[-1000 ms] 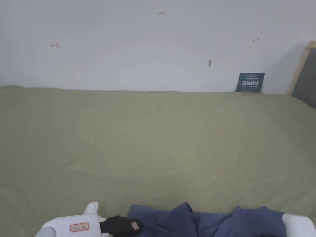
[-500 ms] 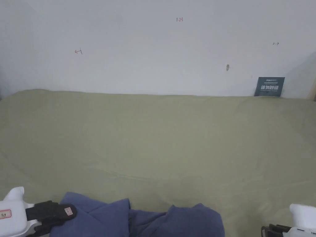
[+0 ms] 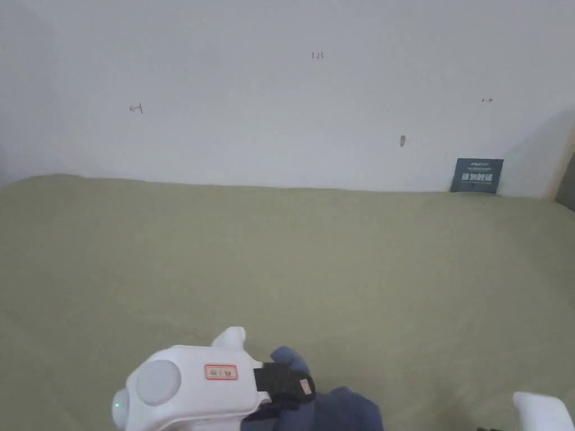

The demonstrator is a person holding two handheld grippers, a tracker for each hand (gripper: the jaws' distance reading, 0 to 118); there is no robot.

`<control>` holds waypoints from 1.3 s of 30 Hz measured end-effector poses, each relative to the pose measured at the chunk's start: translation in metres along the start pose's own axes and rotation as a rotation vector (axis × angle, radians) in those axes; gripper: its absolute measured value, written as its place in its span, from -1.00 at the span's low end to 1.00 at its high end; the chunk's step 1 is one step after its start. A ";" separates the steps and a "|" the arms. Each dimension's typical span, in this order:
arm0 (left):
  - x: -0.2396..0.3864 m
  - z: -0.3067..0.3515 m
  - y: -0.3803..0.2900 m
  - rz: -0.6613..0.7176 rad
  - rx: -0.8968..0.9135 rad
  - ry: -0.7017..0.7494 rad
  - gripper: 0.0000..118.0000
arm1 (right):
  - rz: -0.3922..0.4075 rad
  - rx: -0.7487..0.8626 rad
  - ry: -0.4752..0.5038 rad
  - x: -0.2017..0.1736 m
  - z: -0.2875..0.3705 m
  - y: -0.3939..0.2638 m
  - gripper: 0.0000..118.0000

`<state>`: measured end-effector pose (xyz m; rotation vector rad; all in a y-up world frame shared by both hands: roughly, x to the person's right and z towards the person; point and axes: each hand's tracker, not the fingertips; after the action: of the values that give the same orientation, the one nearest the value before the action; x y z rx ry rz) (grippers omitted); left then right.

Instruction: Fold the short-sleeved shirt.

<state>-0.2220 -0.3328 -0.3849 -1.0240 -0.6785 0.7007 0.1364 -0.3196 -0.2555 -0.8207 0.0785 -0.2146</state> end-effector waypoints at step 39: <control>-0.022 0.013 -0.056 -0.150 -0.063 -0.147 -0.94 | 0.016 0.017 0.091 -0.034 0.004 0.018 -0.89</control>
<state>-0.2341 -0.3635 -0.3331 -0.9750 -0.9003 0.6308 0.1068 -0.2974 -0.2668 -0.7929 0.1690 -0.2371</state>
